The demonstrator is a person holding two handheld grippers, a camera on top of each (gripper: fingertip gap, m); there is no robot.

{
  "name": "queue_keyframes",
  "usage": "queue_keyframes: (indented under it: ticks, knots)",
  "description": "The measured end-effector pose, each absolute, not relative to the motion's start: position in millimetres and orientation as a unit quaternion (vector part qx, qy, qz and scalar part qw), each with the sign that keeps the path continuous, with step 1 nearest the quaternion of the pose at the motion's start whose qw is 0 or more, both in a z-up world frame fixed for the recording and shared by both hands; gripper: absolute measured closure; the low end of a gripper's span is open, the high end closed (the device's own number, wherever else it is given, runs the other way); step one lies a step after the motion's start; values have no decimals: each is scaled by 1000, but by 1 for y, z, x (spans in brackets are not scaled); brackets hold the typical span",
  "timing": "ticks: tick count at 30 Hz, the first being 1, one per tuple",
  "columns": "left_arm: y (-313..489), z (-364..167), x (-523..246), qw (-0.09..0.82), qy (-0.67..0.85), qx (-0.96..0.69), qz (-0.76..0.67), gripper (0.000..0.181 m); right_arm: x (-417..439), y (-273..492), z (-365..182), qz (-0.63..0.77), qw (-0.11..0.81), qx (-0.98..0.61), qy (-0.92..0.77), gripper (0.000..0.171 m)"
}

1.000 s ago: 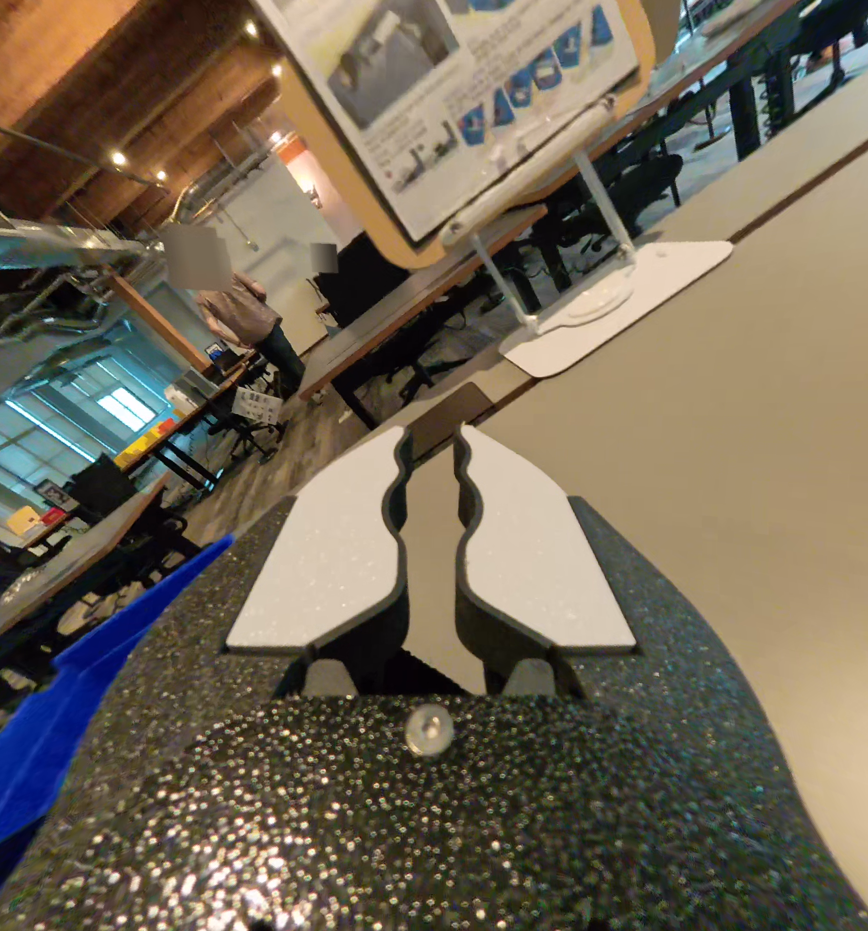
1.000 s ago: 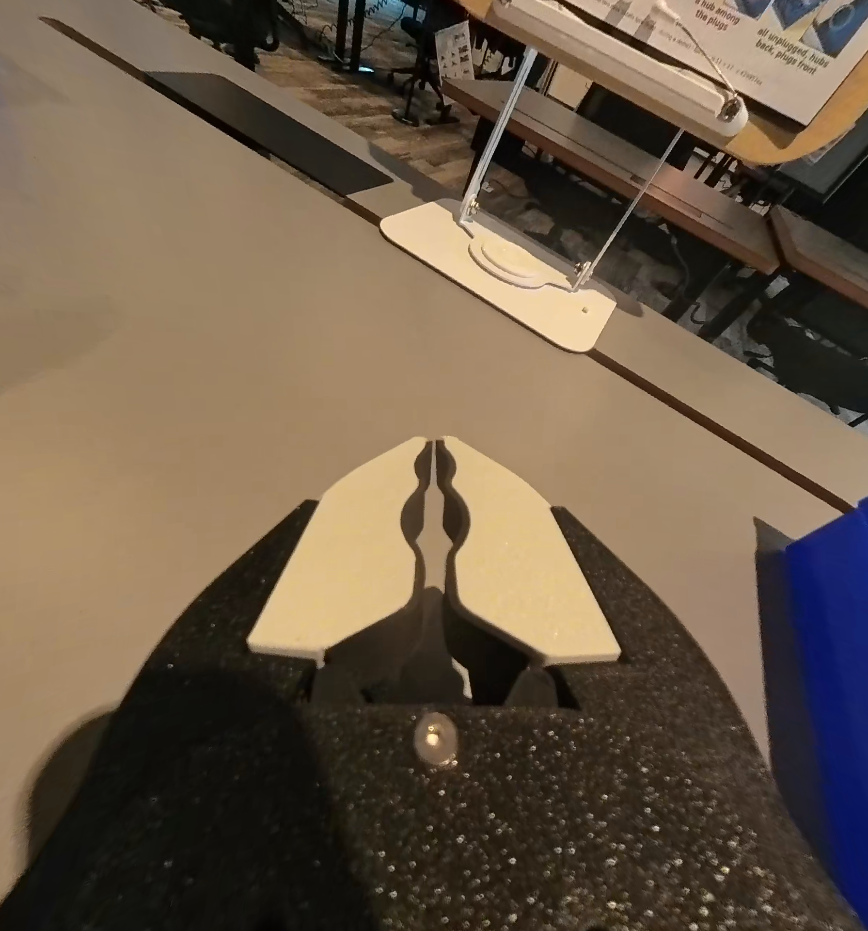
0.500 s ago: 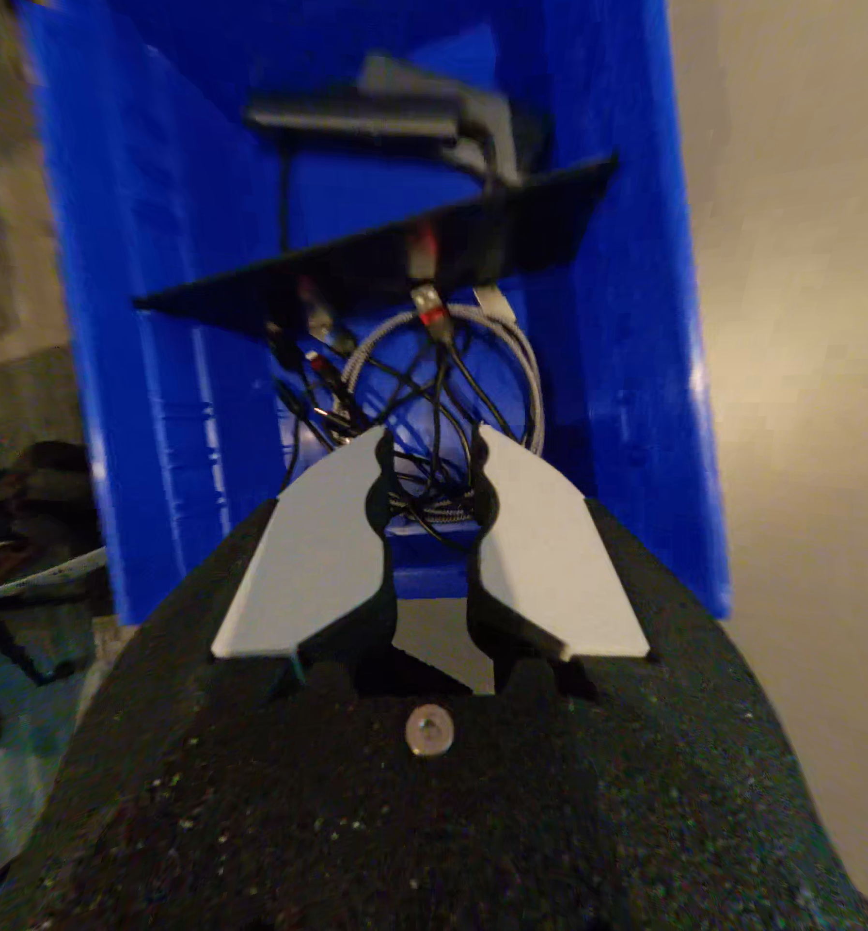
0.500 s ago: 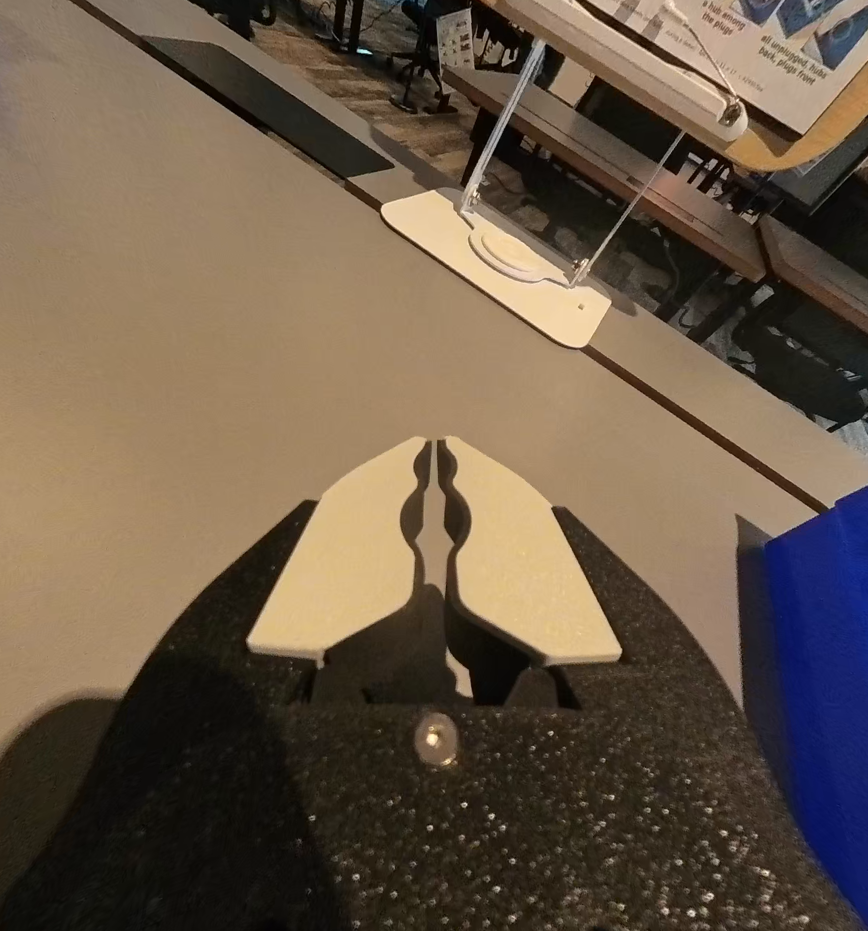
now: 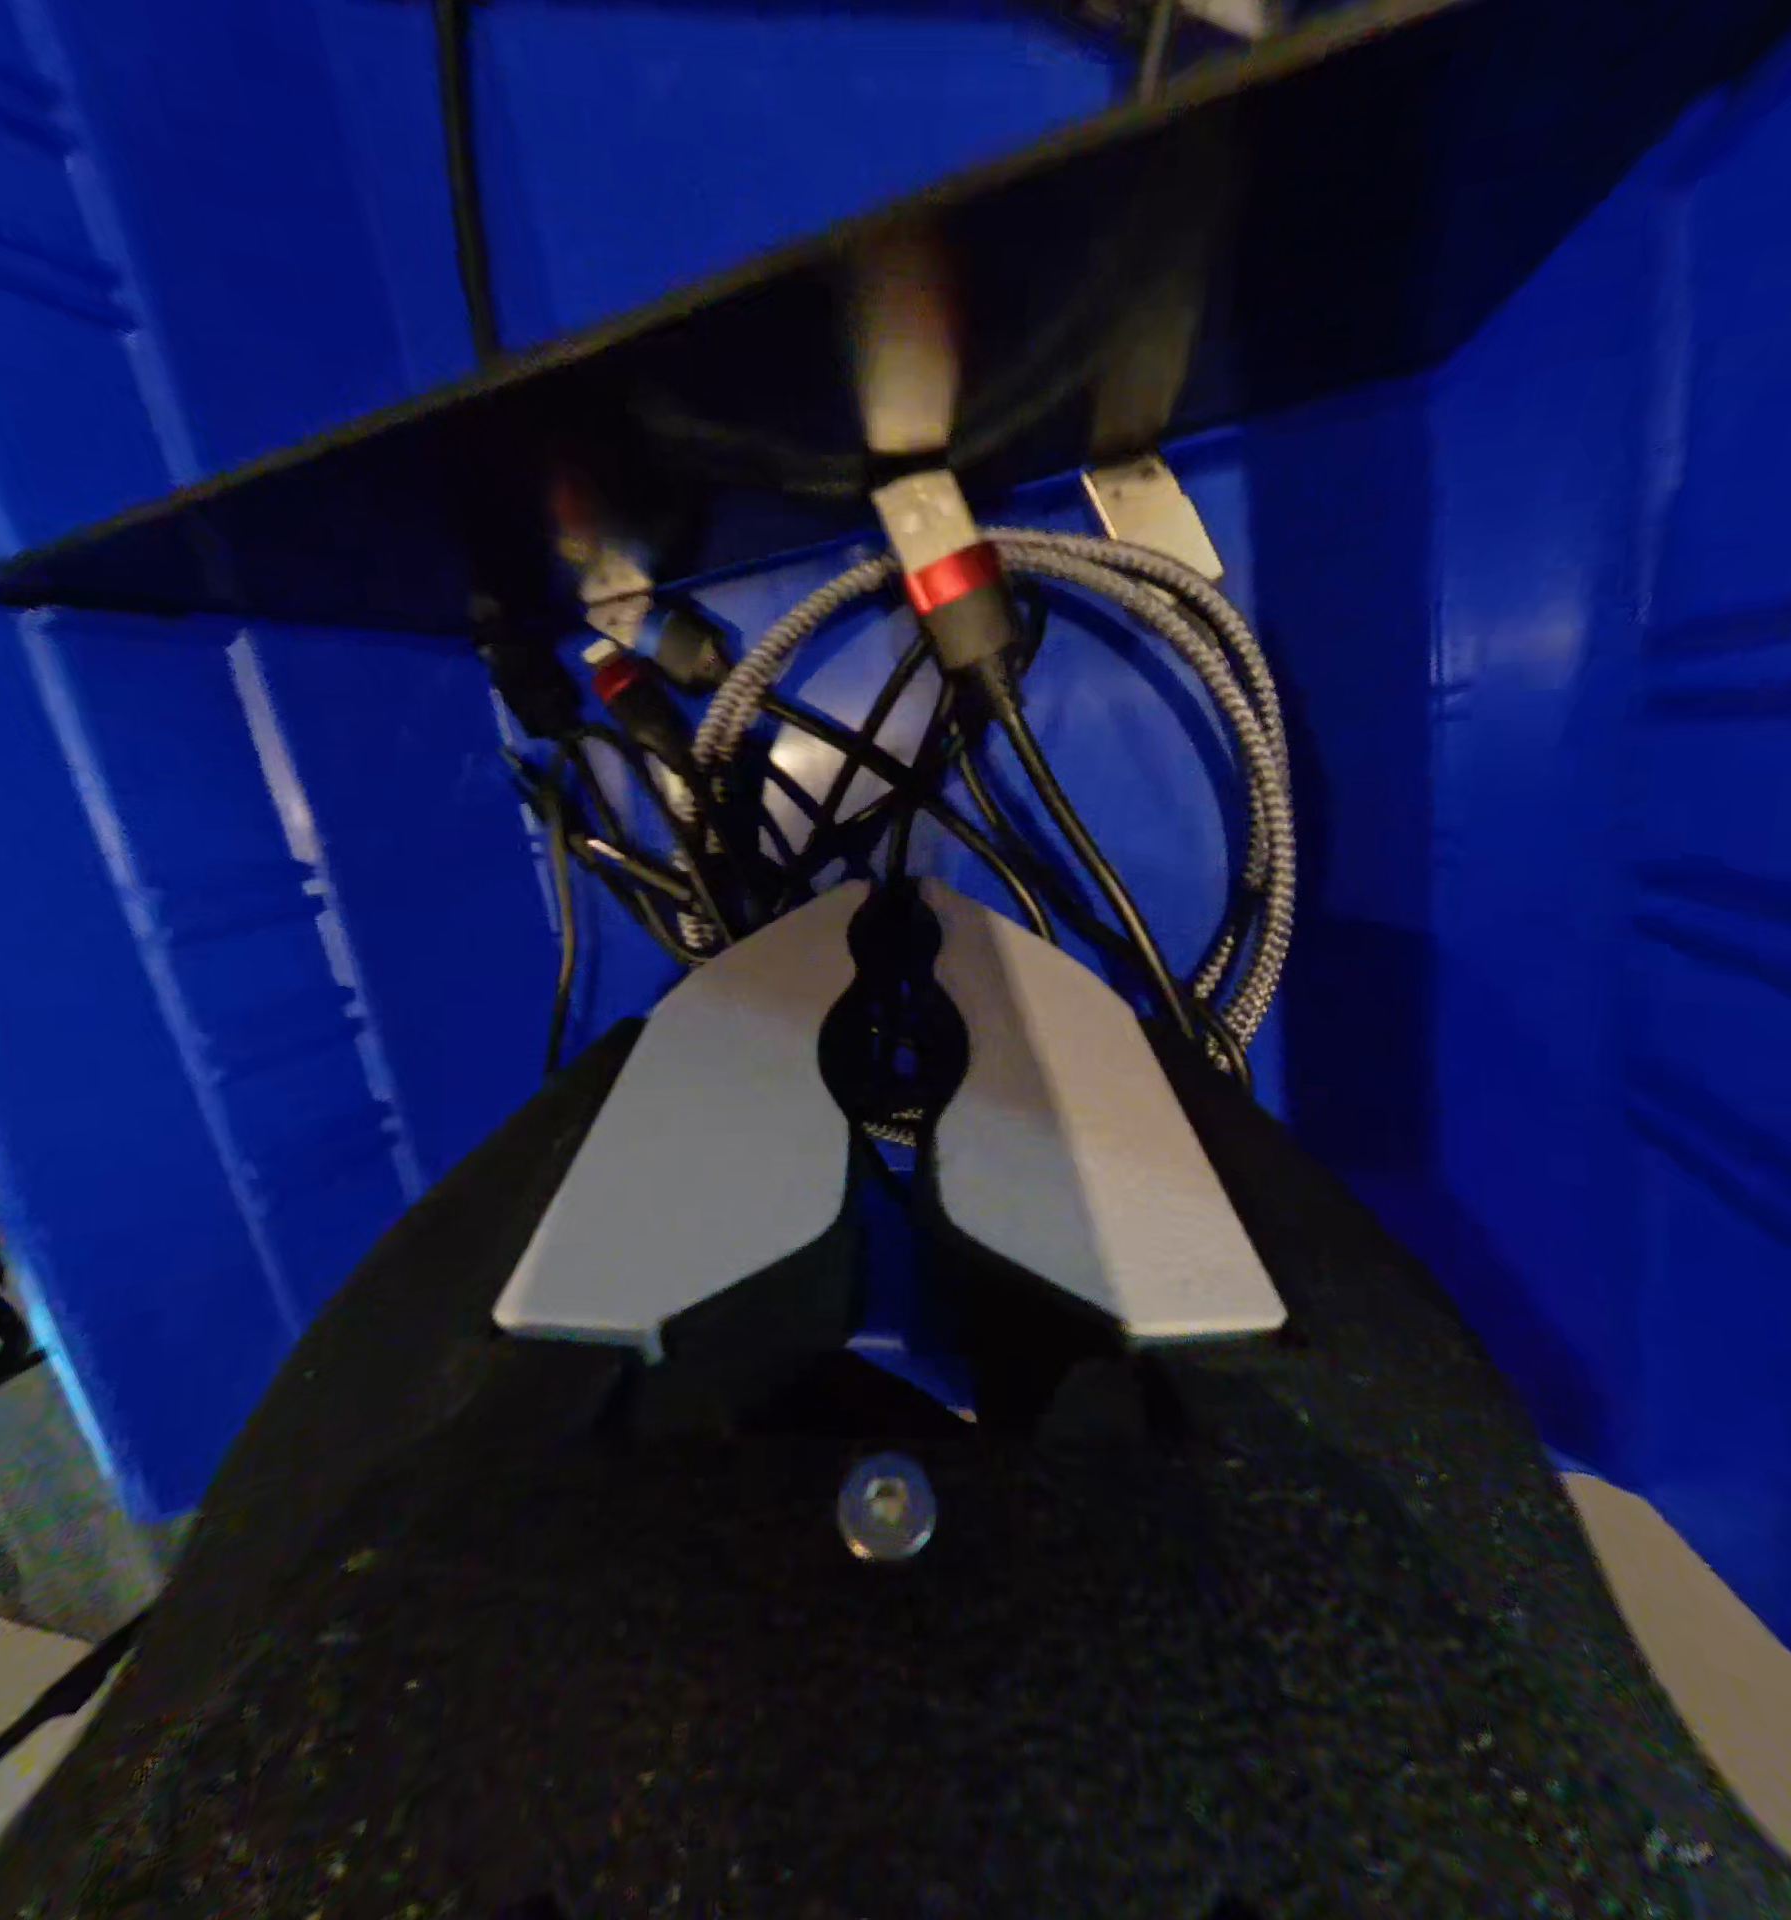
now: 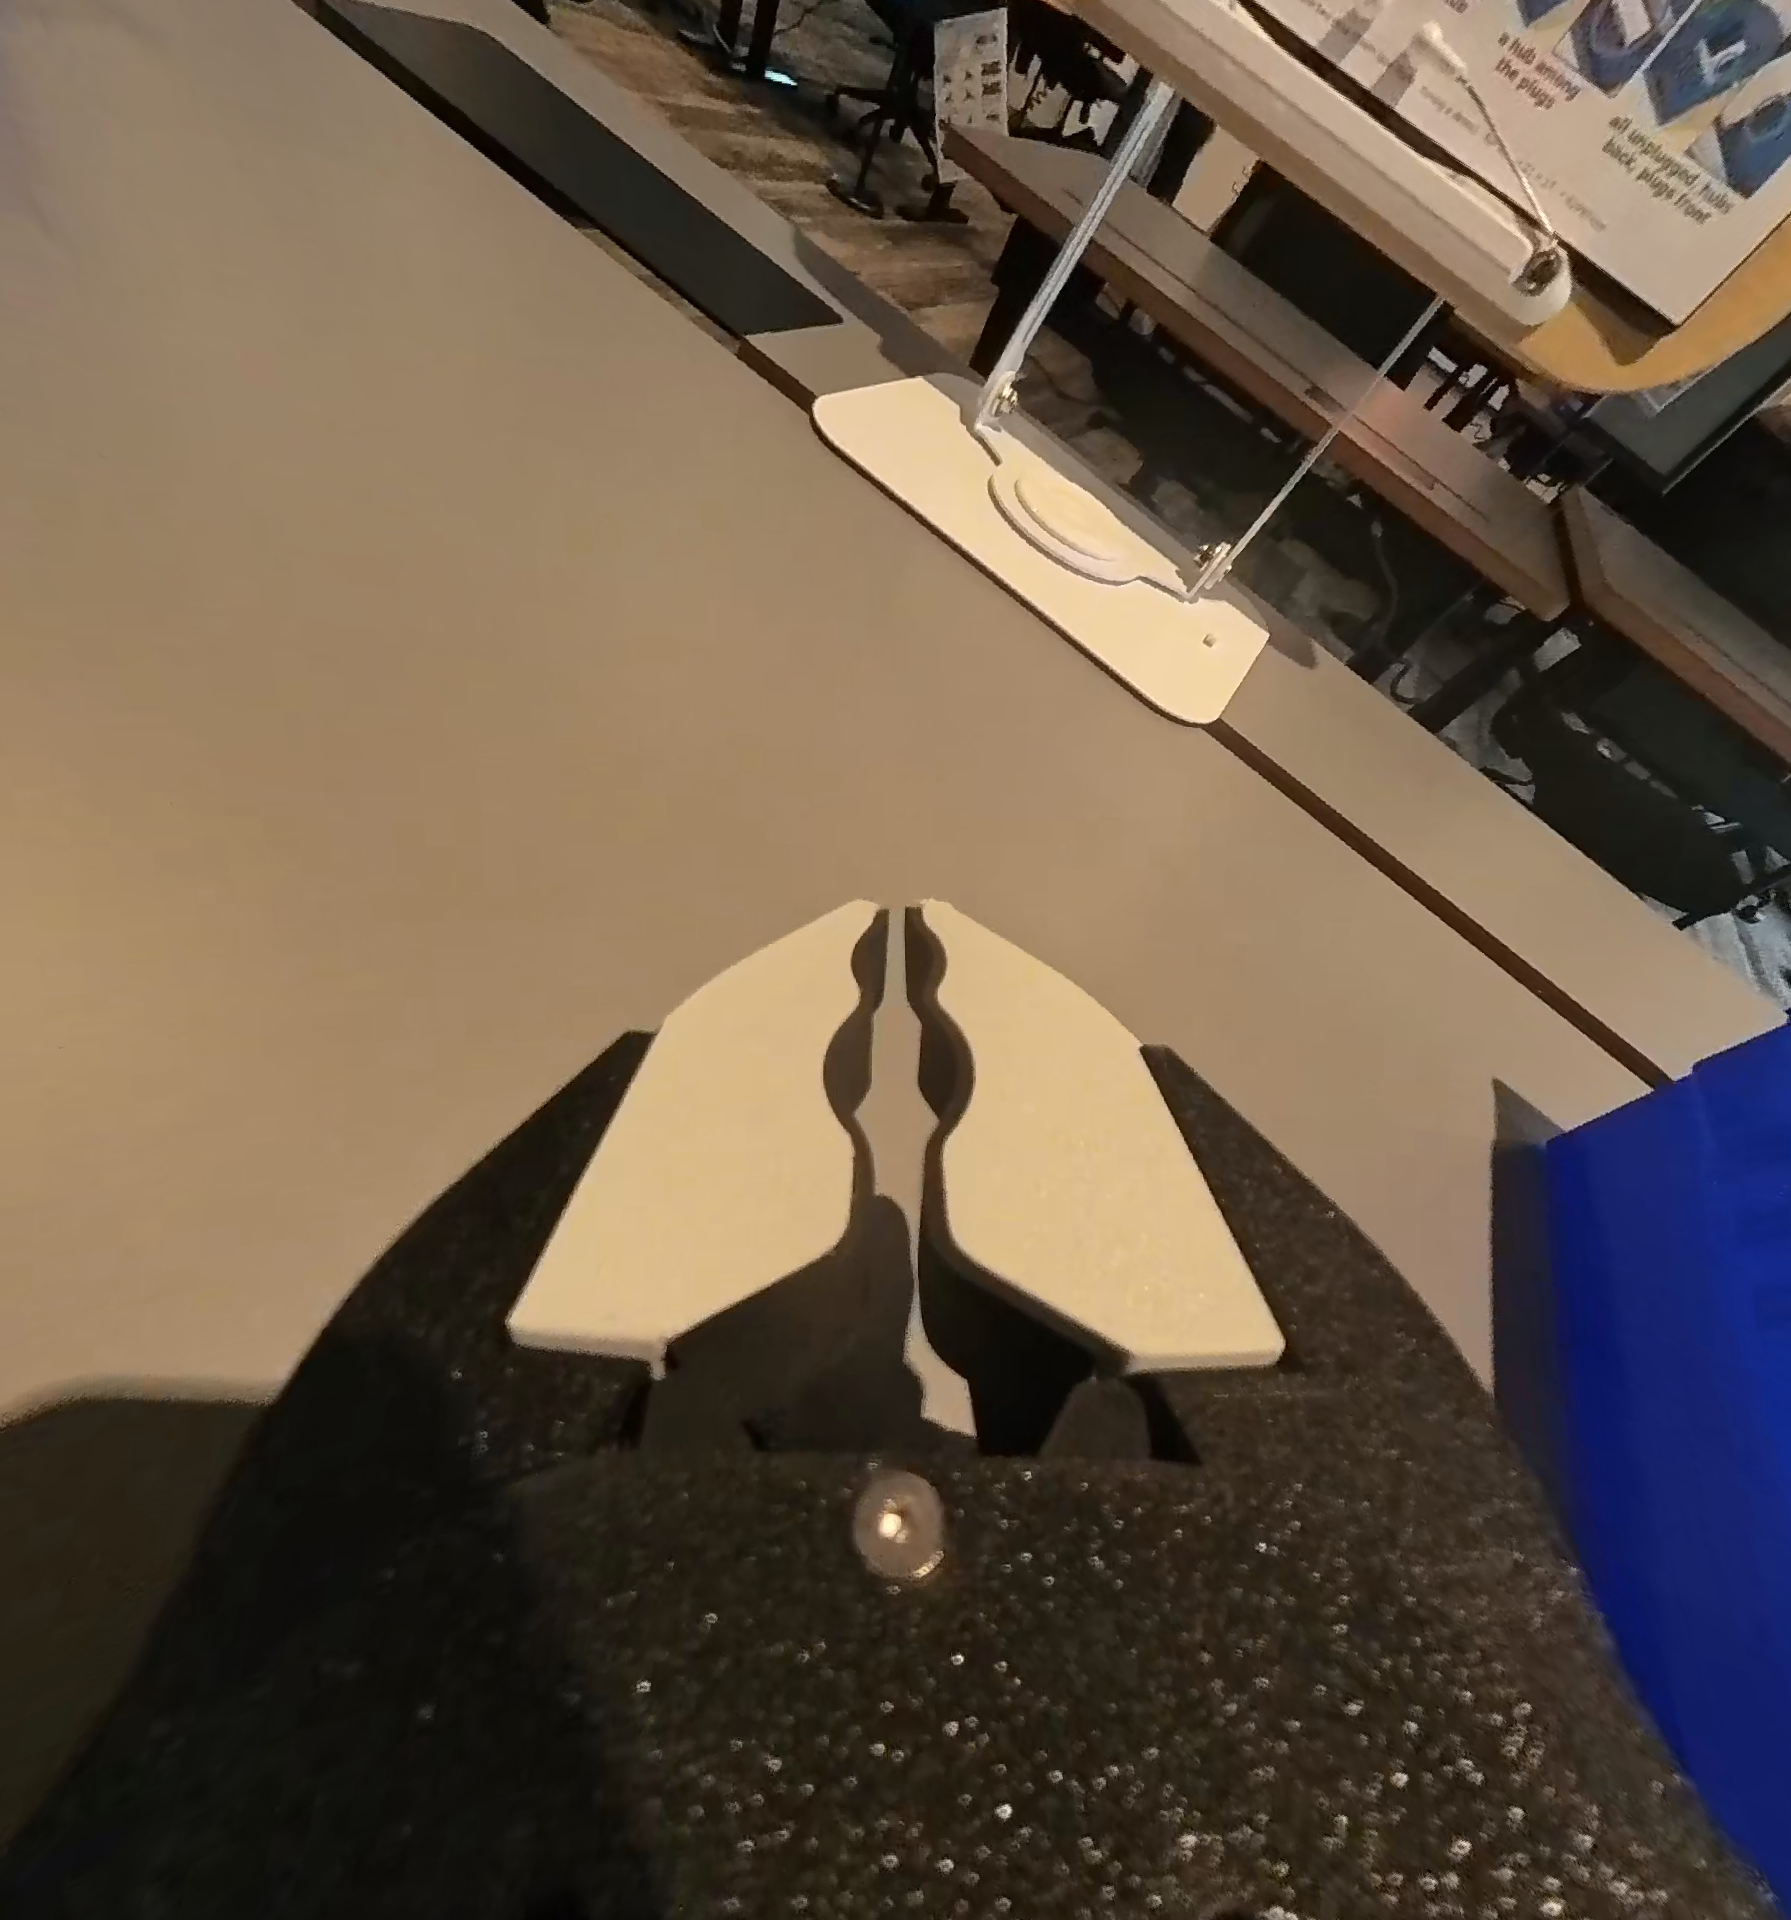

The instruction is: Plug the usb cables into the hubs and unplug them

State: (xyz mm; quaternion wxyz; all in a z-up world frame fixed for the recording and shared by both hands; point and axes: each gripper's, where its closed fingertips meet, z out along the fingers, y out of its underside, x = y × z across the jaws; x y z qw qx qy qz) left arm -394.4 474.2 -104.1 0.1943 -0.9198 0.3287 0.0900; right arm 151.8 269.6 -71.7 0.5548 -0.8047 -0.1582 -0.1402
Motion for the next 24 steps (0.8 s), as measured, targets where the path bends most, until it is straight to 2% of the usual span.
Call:
queue_keyframes:
  ticks: [1,15,24]
  knots:
    - [476,-97,-395,212,317,-920,93,178,151,270,-72,-141,554,-805,-160,168]
    - [487,93,-377,527,247,-781,227,179,149,270,-74,-140,549,-807,-168,168]
    - [498,127,-361,590,239,-733,241,179,147,270,-76,-140,546,-808,-174,168]
